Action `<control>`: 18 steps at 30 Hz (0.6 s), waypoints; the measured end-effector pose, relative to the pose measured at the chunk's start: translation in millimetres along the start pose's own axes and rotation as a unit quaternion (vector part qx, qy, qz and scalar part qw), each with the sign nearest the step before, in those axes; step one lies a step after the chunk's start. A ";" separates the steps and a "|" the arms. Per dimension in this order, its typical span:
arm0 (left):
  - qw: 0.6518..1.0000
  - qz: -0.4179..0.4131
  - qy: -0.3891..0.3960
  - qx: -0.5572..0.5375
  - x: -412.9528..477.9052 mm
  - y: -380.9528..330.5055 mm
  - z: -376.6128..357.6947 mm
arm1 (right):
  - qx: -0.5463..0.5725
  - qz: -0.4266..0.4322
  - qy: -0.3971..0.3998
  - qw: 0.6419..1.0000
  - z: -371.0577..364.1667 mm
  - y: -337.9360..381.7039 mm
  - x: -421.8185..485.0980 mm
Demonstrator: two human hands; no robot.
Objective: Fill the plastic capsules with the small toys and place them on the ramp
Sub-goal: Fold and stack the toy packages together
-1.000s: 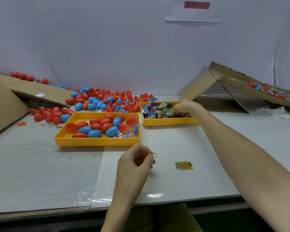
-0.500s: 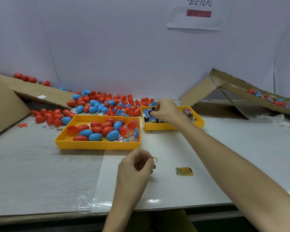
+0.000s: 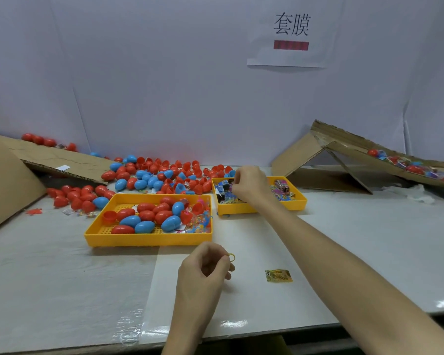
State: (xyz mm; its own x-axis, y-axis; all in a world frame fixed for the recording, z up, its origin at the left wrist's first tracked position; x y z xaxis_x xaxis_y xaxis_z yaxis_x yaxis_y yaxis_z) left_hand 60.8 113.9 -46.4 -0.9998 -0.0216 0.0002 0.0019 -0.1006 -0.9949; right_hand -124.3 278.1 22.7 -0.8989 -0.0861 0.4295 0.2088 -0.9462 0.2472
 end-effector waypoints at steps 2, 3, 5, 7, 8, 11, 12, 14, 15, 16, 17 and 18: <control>1.000 -0.001 -0.001 -0.005 0.6 0.3 1.1 | 0.054 -0.005 -0.061 0.997 19.2 -1.3 -5.7; 1.000 0.000 -0.003 -0.006 1.6 1.2 1.9 | 0.092 -0.009 -0.090 0.992 28.7 -2.8 -13.3; 0.999 0.015 -0.010 -0.032 4.7 4.9 4.9 | 0.162 -0.015 -0.132 0.978 42.4 -7.7 -40.4; 0.996 0.041 -0.008 -0.073 10.7 5.3 6.0 | 0.214 -0.015 -0.144 0.966 48.6 -15.2 -76.7; 0.996 0.045 -0.003 -0.075 14.4 3.8 4.5 | 0.233 -0.021 -0.137 0.962 48.9 -21.2 -95.0; 0.999 0.025 0.018 -0.027 27.9 -7.8 -4.9 | 0.255 -0.045 -0.089 0.962 47.6 -35.3 -134.3; 0.999 0.018 0.022 -0.014 33.0 -12.2 -9.0 | 0.265 -0.041 -0.068 0.961 46.1 -35.5 -142.7; 1.000 0.011 0.026 0.014 44.0 -18.7 -16.9 | 0.285 -0.010 -0.038 0.958 43.1 -28.2 -155.5; 0.999 0.010 0.029 0.032 49.4 -21.0 -21.4 | 0.290 0.011 -0.032 0.956 41.9 -22.7 -160.4; 0.998 0.008 0.033 0.051 54.7 -23.0 -26.0 | 0.292 0.034 -0.029 0.955 40.4 -17.1 -164.1; 0.997 0.002 0.035 0.072 59.8 -25.3 -30.6 | 0.292 0.057 -0.028 0.954 38.3 -12.1 -166.4; 0.995 -0.009 0.032 0.095 65.0 -28.2 -35.2 | 0.286 0.079 -0.027 0.954 35.9 -8.2 -167.6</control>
State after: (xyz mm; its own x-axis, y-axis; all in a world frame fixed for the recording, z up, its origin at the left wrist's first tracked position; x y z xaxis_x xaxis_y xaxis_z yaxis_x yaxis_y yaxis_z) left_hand -5.0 150.3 -21.9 -0.9990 0.0442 0.0061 -0.0185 -0.2865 -0.9579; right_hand 38.4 311.5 -20.1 -0.8203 -0.1828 0.5420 0.5310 -0.5955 0.6029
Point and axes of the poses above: each hand's wrist, its own x-axis towards the middle knuckle, its own z-axis out of the back of the hand, y = z × x, the point moved 6 cm from there along x, towards the middle knuckle, and after that the axes turned 11 degrees about z, right-handed, at the moved point
